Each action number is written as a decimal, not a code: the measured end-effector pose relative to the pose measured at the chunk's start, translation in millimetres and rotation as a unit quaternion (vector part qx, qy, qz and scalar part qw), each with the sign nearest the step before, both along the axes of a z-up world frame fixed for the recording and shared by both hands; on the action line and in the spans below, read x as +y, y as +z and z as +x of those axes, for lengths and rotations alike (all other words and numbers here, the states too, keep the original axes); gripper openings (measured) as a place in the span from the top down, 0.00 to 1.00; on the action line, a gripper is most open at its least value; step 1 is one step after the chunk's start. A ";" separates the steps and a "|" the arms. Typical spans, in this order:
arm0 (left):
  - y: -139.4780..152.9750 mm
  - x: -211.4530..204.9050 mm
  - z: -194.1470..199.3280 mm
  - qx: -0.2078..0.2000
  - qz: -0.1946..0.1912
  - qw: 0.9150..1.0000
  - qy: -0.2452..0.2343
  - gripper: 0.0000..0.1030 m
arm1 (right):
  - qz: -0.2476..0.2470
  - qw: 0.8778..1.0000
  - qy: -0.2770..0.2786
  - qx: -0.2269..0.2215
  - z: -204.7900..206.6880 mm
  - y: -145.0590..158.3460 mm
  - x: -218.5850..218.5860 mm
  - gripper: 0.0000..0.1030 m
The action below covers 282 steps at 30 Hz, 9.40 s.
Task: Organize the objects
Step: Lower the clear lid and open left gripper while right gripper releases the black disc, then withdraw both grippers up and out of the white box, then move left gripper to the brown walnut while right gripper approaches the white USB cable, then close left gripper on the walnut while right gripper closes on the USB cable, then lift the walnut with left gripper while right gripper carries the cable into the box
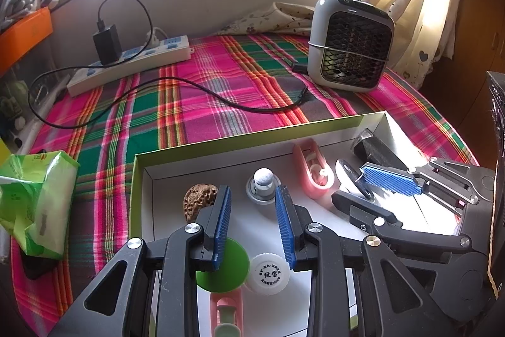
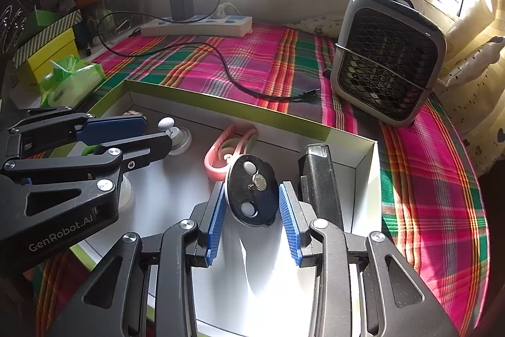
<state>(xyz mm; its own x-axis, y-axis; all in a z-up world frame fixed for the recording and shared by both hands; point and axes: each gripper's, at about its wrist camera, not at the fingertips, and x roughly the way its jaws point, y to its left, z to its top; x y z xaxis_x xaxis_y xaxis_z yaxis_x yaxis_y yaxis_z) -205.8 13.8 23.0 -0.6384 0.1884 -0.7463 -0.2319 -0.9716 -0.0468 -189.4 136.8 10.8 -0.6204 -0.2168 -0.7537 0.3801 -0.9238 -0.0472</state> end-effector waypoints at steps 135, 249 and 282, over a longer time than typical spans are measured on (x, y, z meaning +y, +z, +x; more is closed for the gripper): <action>-16.9 -14.6 111.7 -0.037 0.097 0.995 -0.001 0.75 | -0.065 0.994 -0.087 -0.008 99.9 5.0 12.8 0.45; -13.0 -9.9 130.7 -0.025 0.057 0.998 0.016 0.76 | -0.057 0.992 -0.116 -0.008 135.1 1.7 50.8 0.88; 22.0 -0.3 137.7 0.016 0.047 0.999 0.006 0.76 | -0.095 0.992 -0.077 0.029 133.9 35.5 43.4 0.88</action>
<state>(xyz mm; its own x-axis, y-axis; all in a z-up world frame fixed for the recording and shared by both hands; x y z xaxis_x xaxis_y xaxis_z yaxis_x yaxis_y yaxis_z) -68.1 13.5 45.0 -0.6639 0.2487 -0.7053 -0.2234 -0.9660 -0.1304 -55.4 180.3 46.3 -0.6979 -0.2516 -0.6706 0.2359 -0.9648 0.1165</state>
